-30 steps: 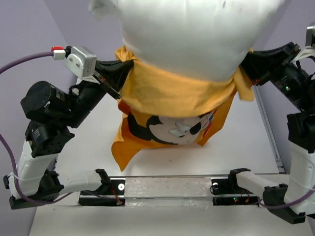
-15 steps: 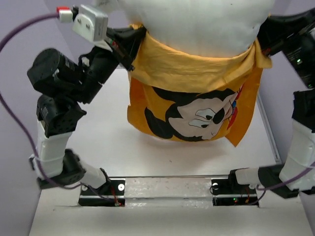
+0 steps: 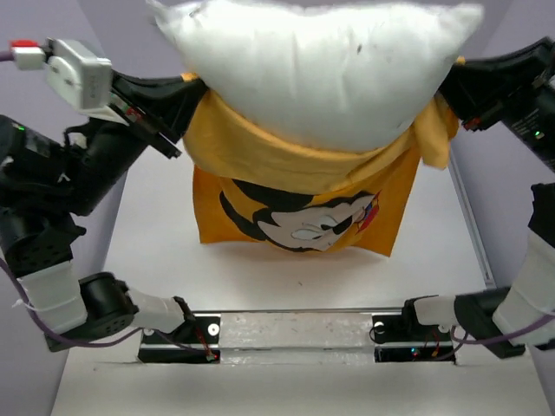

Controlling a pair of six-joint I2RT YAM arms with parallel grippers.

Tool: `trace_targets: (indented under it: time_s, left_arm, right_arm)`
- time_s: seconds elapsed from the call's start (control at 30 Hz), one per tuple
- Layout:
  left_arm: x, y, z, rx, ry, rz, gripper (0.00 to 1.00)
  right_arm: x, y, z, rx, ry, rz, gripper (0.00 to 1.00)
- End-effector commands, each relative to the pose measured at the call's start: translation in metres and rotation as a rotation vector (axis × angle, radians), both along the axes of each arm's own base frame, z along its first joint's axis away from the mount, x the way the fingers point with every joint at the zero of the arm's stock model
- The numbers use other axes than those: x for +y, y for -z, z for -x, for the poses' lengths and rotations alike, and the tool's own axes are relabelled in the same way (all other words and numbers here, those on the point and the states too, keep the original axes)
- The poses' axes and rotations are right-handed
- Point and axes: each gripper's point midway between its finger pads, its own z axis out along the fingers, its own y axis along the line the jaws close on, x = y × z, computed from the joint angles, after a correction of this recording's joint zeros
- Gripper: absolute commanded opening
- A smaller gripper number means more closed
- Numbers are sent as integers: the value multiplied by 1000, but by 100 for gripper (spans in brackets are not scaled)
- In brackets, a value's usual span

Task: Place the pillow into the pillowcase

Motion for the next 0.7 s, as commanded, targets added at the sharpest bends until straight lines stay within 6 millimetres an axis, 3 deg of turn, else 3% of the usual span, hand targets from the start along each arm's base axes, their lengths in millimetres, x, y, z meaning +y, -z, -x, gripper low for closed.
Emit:
trace_targets:
  time_s: [0.0, 0.03, 0.07, 0.1, 0.13, 0.17, 0.2, 0.23, 0.27, 0.3, 0.33, 0.37, 0.4, 0.43, 0.47, 0.5, 0.53, 0.57, 0.6, 0.63, 0.67]
  left_arm:
    - [47, -86, 46, -208, 56, 228, 1]
    - [27, -58, 23, -125, 21, 139, 2]
    - [23, -33, 7, -58, -37, 80, 2]
    - [19, -48, 2, -109, -52, 163, 2]
    - [-20, -8, -22, -64, -35, 102, 0]
    - [38, -77, 26, -212, -1, 287, 0]
    - [-3, -44, 0, -138, 8, 144, 0]
    - [93, -129, 72, -345, 19, 398, 0]
    - [83, -130, 70, -353, 40, 390, 0]
    - [9, -79, 15, -207, 32, 191, 0]
    - [-10, -45, -5, -148, 4, 125, 0]
    - [18, -25, -3, -139, -75, 175, 0]
    - [11, -13, -17, -141, -106, 253, 0]
    - [-7, 28, -42, -69, -160, 171, 0]
    - [-6, 33, -45, -50, -177, 89, 0]
    - [45, -47, -3, -171, -160, 242, 0]
    - [64, -79, 18, -232, -129, 292, 0]
    - [47, -99, 26, -282, -47, 286, 0]
    - [48, -96, 31, -260, -24, 248, 0]
    - [64, -104, 43, -264, -17, 282, 0]
    - [18, -45, -7, -78, -84, 83, 1]
  right_arm:
    - [-20, -111, 114, -499, 11, -109, 0]
    - [-3, -47, 8, -221, 6, -64, 0]
    - [-8, -24, 24, -214, 10, -93, 0]
    - [-8, 6, -18, -127, 40, -129, 0]
    - [-5, 10, -22, -77, 37, -99, 0]
    - [-3, 7, -38, -51, 48, -53, 0]
    - [-9, -33, -8, -174, 60, -72, 0]
    - [-18, -70, 27, -295, 78, -101, 0]
    - [-32, -119, 113, -528, 90, -146, 0]
    - [-30, -112, 111, -504, 88, -121, 0]
    - [-28, -100, 105, -466, 85, -96, 0]
    - [-26, -82, 84, -411, 92, -85, 0]
    - [-18, 12, -32, -108, 138, -87, 0]
    - [-23, 16, -28, -142, 160, -100, 0]
    - [-25, -16, -2, -230, 159, -74, 0]
    - [-22, -24, -15, -203, 154, -55, 0]
    - [-28, -63, 36, -337, 153, -81, 0]
    - [-29, -84, 39, -388, 154, -92, 0]
    - [-31, -103, 65, -460, 145, -100, 0]
    - [-28, -97, 68, -431, 126, -81, 0]
    - [-24, -76, 61, -366, 108, -57, 0]
